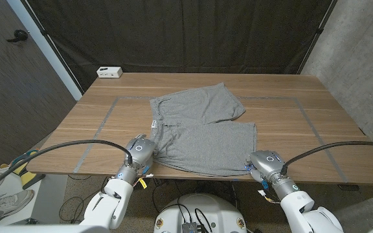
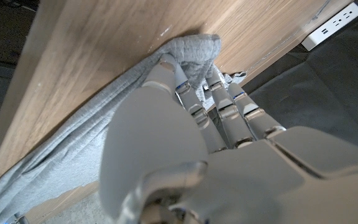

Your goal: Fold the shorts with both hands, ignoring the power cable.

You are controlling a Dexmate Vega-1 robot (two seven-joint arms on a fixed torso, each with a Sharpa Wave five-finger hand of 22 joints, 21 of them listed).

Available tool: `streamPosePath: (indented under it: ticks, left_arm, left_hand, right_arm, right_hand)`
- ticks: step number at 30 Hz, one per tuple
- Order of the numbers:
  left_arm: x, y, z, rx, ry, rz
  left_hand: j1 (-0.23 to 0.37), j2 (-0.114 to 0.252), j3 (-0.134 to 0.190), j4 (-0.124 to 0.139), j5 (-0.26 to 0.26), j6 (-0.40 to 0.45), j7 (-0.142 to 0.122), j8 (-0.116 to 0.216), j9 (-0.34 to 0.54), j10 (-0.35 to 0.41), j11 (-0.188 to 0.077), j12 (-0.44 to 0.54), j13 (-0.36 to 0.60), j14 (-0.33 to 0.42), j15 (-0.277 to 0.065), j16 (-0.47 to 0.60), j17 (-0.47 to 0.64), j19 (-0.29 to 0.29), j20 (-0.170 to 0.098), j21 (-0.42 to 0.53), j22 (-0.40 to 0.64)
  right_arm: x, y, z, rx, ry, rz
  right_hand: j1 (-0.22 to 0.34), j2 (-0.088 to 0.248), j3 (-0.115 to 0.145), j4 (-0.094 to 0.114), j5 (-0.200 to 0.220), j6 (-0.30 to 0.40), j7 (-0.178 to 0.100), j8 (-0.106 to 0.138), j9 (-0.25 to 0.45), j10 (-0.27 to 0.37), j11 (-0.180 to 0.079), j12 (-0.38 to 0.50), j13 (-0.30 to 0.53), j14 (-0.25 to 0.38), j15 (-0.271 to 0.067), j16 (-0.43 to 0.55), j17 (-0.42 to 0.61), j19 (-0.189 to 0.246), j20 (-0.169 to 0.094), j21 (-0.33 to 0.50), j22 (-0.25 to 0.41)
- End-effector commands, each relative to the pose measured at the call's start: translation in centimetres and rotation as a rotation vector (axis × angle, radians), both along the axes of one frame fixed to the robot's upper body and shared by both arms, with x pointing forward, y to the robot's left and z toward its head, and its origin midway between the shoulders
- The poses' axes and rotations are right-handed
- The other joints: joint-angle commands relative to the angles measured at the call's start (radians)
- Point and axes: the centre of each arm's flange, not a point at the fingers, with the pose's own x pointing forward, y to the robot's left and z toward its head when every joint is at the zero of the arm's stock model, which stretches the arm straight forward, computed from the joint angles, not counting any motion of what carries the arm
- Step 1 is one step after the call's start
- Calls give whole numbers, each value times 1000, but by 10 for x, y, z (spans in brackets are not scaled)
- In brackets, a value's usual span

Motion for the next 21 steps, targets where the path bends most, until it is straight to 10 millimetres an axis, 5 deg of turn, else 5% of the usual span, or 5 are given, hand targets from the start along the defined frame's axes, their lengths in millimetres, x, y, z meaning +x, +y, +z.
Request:
streamPosePath:
  ticks: [1, 4, 7, 10, 21]
  left_arm:
    - [-4, 2, 4, -11, -39, 9]
    - [-7, 2, 7, -18, -37, 22]
    - [-12, 2, 12, -31, -45, 28]
    - [-21, 3, 20, -48, -60, 35]
    - [-49, 2, 52, -92, -86, 46]
  left_hand:
    - [17, 13, -5, 7, 3, -4, 13, 3, 6, 14, -6, 9, 52, 26, -167, 15, 12, 2, 9, 7, 5]
    - [25, 23, -10, 11, 8, -25, 22, 4, 20, 1, -7, 12, 70, 41, -167, 29, 26, -5, 17, 9, 8]
    - [41, 44, -26, 19, 22, -44, 62, 32, 61, -28, 4, 27, 129, 52, -167, 57, 70, -12, 31, 18, 15]
    - [46, 49, -30, 20, 26, -44, 63, 44, 73, -33, 3, 34, 149, 53, -167, 64, 84, -12, 30, 21, 18]
    - [66, 55, -41, 20, 30, -43, 70, 83, 110, -32, 0, 62, 210, 61, -168, 89, 131, -10, 25, 36, 23]
  right_arm:
    - [-4, -6, 5, 55, -89, 22]
    - [-7, -7, 7, 66, -134, 23]
    - [-9, -9, 10, 79, -149, 25]
    - [-12, -13, 14, 97, -168, 28]
    - [-20, -13, 26, 109, -234, 45]
  right_hand:
    - [16, 4, -3, 7, -3, 11, 9, -2, 3, 8, 4, 33, 62, 8, -118, -10, 11, 3, -49, 17, 10]
    - [17, 6, -5, 9, -5, 7, 12, -6, 5, 4, 4, 38, 70, 13, -118, -14, 19, 3, -53, 25, 16]
    - [17, 5, -8, 12, -5, 7, 14, -5, 12, 2, 1, 43, 79, 14, -118, -18, 26, 2, -56, 32, 20]
    - [18, 7, -11, 15, -5, 6, 16, -4, 22, 2, -24, 54, 93, 16, -118, -24, 39, -1, -57, 40, 22]
    - [23, 11, -14, 19, -3, 7, 17, -2, 37, 0, -25, 69, 115, 22, -118, -32, 60, -5, -55, 52, 25]
